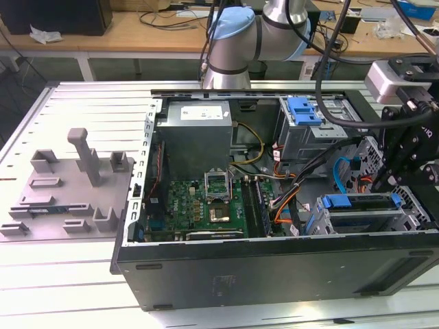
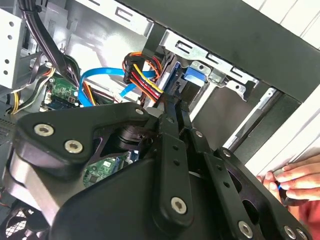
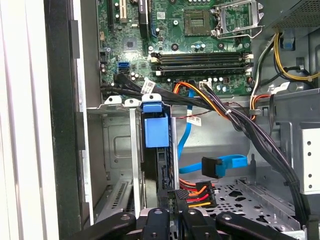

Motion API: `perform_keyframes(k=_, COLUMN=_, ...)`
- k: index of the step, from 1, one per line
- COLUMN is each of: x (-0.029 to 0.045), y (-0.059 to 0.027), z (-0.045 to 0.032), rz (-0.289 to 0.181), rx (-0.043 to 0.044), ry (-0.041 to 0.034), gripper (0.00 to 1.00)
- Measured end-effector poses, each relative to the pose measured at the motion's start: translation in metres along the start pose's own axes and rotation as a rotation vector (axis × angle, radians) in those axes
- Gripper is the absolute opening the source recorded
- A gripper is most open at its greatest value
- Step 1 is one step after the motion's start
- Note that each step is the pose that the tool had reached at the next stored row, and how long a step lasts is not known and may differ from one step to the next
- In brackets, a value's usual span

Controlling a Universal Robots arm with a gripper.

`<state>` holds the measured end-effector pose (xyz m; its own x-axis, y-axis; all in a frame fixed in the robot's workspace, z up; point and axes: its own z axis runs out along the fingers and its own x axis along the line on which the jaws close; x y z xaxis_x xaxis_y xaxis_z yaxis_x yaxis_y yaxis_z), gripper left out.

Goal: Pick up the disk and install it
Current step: 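Insert the first disk wire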

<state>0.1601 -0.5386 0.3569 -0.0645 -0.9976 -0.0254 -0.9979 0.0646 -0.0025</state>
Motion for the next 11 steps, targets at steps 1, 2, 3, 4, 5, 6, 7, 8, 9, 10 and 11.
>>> perform_keyframes(k=1, x=0.0001, y=0.0, z=0.0, rz=0.0, rx=0.0, ry=0.0002, gripper=0.16)
perform_keyframes(k=2, x=0.0001, y=0.0, z=0.0003, rz=0.0, rx=0.0, ry=0.0002, gripper=0.16)
perform_keyframes(k=3, x=0.0001, y=0.0, z=0.0005, rz=0.0, rx=0.0, ry=0.0001, gripper=0.16)
perform_keyframes(k=4, x=0.0002, y=0.0, z=0.0006, rz=0.0, rx=0.0001, ry=0.0001, gripper=0.16)
perform_keyframes(k=5, x=0.0001, y=0.0, z=0.0006, rz=0.0, rx=0.0, ry=0.0002, gripper=0.16)
perform_keyframes(k=6, x=0.0001, y=0.0, z=0.001, rz=0.0, rx=0.0, ry=0.0, gripper=0.16)
perform_keyframes(k=7, x=0.0002, y=0.0, z=0.0016, rz=0.0, rx=0.0, ry=0.0, gripper=0.16)
perform_keyframes(k=8, x=0.0002, y=0.0, z=0.0018, rz=0.0, rx=0.0, ry=0.0, gripper=0.16)
perform_keyframes(k=9, x=0.0001, y=0.0, z=0.0019, rz=0.0, rx=0.0, ry=0.0, gripper=0.16)
perform_keyframes(k=10, x=0.0002, y=0.0001, z=0.0022, rz=-0.001, rx=-0.0001, ry=0.0, gripper=0.16)
perform_keyframes(k=11, x=0.0002, y=0.0, z=0.0023, rz=-0.001, rx=0.0, ry=0.0, gripper=0.16)
